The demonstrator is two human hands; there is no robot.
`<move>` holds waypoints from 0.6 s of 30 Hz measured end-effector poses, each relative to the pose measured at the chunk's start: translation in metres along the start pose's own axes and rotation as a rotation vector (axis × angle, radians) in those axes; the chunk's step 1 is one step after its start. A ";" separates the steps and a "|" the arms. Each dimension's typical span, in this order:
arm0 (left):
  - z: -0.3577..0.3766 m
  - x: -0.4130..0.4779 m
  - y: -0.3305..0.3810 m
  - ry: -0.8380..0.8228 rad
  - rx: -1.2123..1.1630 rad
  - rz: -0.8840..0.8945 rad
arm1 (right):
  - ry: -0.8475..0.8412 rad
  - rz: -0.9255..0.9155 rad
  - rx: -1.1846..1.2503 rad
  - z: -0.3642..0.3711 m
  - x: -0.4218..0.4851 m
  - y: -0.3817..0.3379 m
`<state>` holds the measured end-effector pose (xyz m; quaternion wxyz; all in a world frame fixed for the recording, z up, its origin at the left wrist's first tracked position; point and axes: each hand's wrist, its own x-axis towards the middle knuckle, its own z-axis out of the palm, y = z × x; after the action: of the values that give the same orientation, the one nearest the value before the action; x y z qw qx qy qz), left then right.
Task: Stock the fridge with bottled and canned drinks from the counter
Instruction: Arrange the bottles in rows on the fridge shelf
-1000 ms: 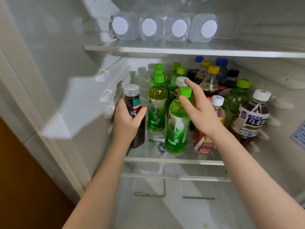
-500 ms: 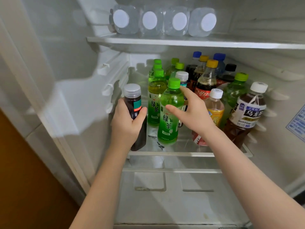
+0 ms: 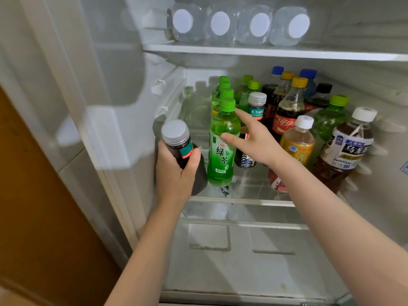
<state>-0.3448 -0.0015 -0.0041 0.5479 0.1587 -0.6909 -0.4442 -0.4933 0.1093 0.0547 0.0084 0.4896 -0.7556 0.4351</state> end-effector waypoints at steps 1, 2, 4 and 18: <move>0.000 0.000 0.000 -0.007 -0.014 0.006 | 0.000 0.001 -0.011 0.001 0.000 -0.001; 0.000 0.000 0.000 -0.011 -0.027 0.010 | 0.003 0.002 -0.022 0.002 0.000 -0.002; 0.000 0.000 0.000 -0.012 -0.057 0.021 | 0.006 -0.002 -0.030 0.003 -0.001 -0.004; -0.002 -0.001 -0.002 -0.053 -0.139 0.090 | -0.023 -0.024 -0.173 -0.004 -0.001 -0.004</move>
<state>-0.3430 -0.0033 -0.0062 0.5587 0.0772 -0.6790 -0.4699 -0.4915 0.1117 0.0592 0.0473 0.5011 -0.7844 0.3623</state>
